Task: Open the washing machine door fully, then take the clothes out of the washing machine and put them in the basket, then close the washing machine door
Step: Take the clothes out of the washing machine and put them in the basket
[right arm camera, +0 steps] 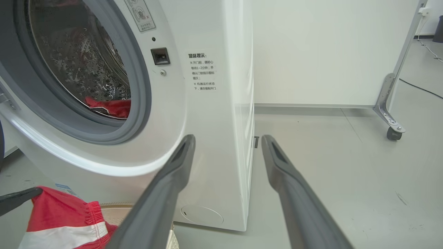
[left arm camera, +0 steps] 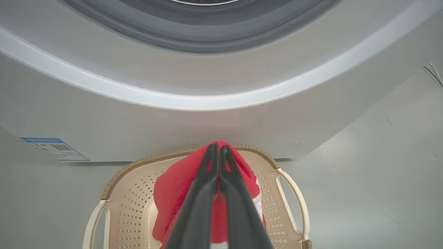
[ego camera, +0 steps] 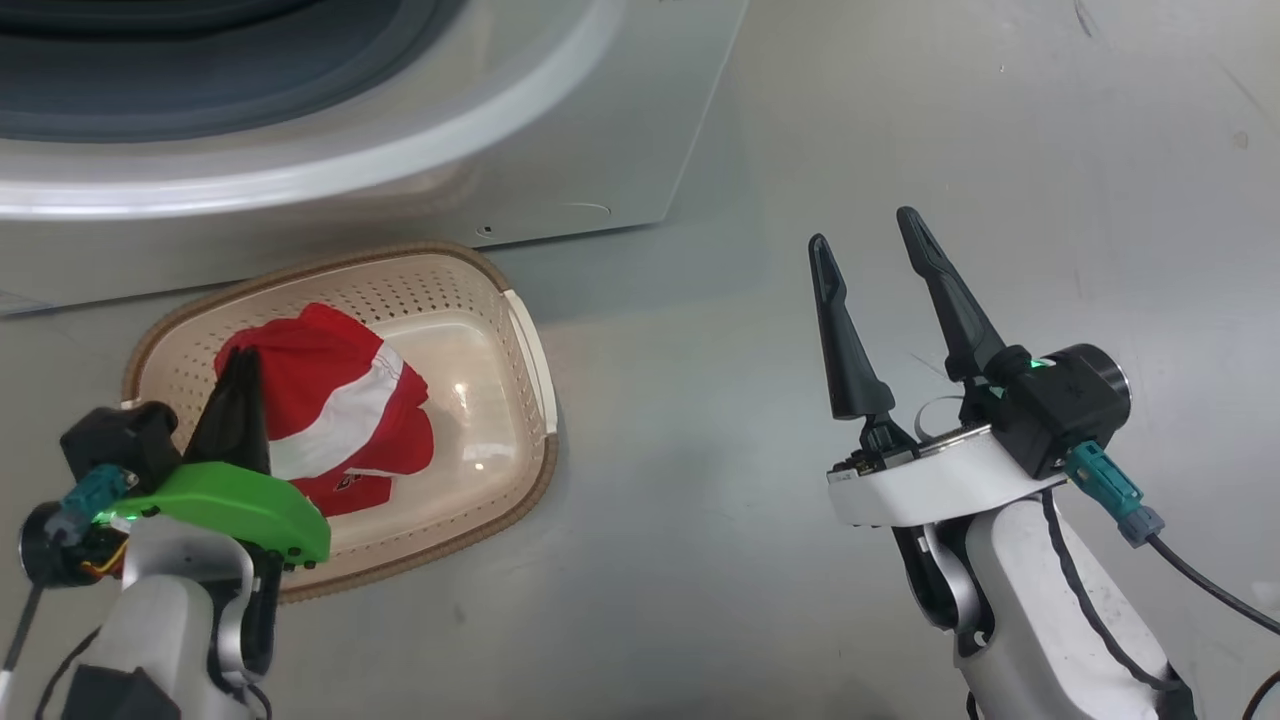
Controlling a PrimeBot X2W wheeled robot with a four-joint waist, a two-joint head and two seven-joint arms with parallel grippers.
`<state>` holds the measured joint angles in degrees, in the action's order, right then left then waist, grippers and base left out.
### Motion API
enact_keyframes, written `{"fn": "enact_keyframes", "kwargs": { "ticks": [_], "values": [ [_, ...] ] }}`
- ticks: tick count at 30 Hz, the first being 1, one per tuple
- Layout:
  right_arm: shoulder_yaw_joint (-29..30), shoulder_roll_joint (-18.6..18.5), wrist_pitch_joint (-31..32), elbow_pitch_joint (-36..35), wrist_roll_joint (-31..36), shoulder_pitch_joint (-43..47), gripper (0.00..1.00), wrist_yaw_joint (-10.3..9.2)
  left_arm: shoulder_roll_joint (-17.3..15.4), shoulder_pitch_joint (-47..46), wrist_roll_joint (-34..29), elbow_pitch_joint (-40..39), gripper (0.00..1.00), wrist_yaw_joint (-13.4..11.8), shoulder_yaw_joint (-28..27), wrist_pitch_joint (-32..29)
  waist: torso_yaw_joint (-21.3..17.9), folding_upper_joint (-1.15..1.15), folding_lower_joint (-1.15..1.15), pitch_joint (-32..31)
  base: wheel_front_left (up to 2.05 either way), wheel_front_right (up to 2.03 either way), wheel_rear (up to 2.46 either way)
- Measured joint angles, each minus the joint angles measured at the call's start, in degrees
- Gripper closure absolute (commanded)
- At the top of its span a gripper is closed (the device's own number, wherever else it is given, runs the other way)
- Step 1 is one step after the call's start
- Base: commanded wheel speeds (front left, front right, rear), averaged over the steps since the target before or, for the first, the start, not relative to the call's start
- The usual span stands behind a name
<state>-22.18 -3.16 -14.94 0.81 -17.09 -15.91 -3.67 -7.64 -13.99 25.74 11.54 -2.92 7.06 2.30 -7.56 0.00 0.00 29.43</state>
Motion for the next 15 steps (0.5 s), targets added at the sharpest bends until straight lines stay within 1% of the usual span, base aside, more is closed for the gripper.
{"fn": "enact_keyframes", "kwargs": {
  "ticks": [6, 11, 12, 15],
  "values": [
    [-1.0, 0.0, 0.0, -1.3, -0.5, -2.4, 0.00, -0.53, -2.3, -4.9, -0.2, 5.8, 1.00, 0.5, -0.5, -1.6, -1.6, 0.00, 0.00, 4.6, 0.00, 0.00, 0.00],
    [-1.1, 0.0, 0.0, -2.1, -1.0, -4.1, 0.00, -0.64, -2.6, -8.9, 0.0, 11.5, 1.00, 0.8, -1.1, -2.8, -3.2, 0.00, 0.00, 8.2, 0.00, 0.00, 0.00],
    [-1.0, 0.0, 0.0, -2.3, -1.0, -4.3, 0.00, -1.04, -2.4, -9.7, 0.3, 12.7, 1.00, 0.8, -1.2, -3.3, -3.5, 0.00, 0.00, 8.9, 0.00, 0.00, 0.00],
    [-0.7, 0.0, 0.0, -2.4, -1.0, -4.9, 0.00, -1.13, -2.2, -12.2, 0.7, 16.2, 1.00, 0.8, -1.3, -4.1, -4.3, 0.00, 0.00, 10.9, 0.00, 0.00, 0.00]
  ]
}}
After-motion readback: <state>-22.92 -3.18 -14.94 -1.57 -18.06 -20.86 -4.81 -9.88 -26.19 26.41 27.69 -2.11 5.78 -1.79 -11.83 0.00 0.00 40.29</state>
